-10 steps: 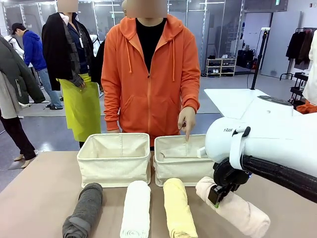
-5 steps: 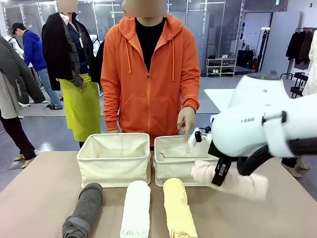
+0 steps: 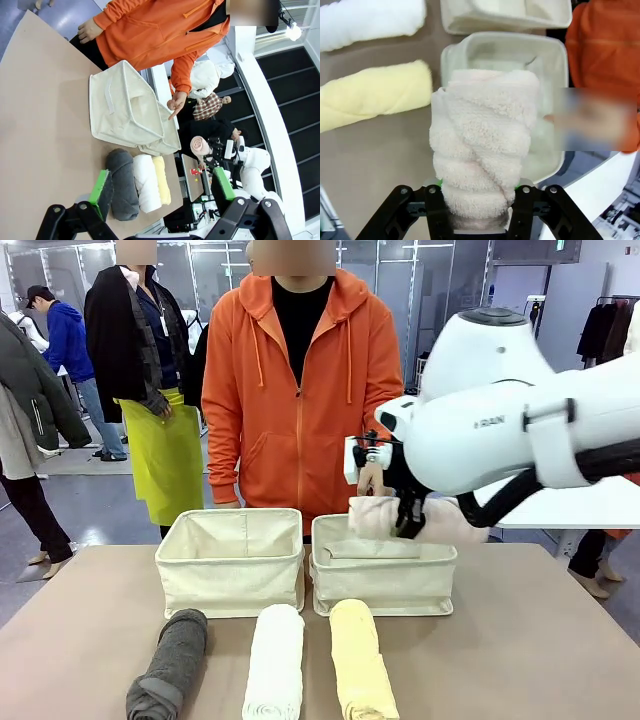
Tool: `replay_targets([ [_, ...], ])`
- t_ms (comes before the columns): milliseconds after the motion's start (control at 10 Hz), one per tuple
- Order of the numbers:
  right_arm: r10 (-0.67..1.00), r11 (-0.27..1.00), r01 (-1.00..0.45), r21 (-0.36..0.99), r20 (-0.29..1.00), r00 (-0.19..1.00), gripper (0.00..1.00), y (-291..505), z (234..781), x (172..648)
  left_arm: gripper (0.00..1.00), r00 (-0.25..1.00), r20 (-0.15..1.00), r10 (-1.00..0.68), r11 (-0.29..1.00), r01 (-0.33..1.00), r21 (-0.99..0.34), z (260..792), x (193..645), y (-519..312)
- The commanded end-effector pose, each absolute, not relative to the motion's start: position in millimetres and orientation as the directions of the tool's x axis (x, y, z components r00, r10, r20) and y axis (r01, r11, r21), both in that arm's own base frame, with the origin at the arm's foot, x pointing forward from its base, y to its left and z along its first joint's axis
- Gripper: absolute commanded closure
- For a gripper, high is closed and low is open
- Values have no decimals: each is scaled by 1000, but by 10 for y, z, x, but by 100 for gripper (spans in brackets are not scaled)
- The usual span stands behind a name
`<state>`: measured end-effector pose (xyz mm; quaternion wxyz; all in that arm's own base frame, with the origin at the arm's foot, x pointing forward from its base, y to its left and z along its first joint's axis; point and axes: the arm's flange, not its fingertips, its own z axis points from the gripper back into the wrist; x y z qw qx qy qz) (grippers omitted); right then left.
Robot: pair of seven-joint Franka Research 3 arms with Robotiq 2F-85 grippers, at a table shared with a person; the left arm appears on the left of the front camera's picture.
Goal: Divide the towels into two baskets.
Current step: Pick up one hotel-folded towel and place it in the Fabric basket indicated by the person.
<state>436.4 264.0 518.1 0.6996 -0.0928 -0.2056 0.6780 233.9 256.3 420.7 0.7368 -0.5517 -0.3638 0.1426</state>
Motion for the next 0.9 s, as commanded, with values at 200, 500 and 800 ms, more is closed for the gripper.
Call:
replay_targets([
  [200, 987, -25, -868, -497, 125, -100, 62, 2811, 4782, 5174, 0, 686, 386, 616, 341, 210, -916, 4235, 2323, 2582],
  [500, 986, -48, -884, -465, 119, -116, 62, 2760, 4415, 5594, 0, 686, 386, 616, 341, 210, -916, 4235, 2323, 2582],
  [800, 989, -27, -896, -443, 121, -90, 62, 2742, 4156, 5903, 0, 686, 386, 616, 341, 210, -916, 4235, 2323, 2582],
])
